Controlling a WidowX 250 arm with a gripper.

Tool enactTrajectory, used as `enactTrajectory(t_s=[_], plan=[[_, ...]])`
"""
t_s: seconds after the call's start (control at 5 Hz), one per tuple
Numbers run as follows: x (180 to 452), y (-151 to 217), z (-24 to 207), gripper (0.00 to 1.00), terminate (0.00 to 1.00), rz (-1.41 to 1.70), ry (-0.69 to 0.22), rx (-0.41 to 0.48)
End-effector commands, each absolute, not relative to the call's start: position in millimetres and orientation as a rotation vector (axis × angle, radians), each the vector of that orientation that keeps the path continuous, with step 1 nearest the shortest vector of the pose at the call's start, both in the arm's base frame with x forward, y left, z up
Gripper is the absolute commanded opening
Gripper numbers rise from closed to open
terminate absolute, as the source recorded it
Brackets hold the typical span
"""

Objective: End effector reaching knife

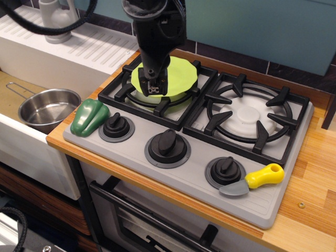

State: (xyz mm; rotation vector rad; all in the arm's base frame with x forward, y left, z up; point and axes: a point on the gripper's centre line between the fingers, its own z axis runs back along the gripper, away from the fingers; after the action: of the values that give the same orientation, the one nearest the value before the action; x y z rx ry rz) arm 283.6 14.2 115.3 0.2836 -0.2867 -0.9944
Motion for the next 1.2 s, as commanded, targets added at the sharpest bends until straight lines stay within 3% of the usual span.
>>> enactTrajectory(t_s=[0.0,0.2,0.6,1.0], plan=[[284,14,115,1.00,0.00,-0.994,-0.287,0.284],[274,-10,113,1.00,0.00,-0.939,-0.301,0.302],[292,-58,122,1.00,0.00,-0.808,-0.250,0.331],[294,-98,112,1.00,0.00,-0.723,-0.227,0.297]])
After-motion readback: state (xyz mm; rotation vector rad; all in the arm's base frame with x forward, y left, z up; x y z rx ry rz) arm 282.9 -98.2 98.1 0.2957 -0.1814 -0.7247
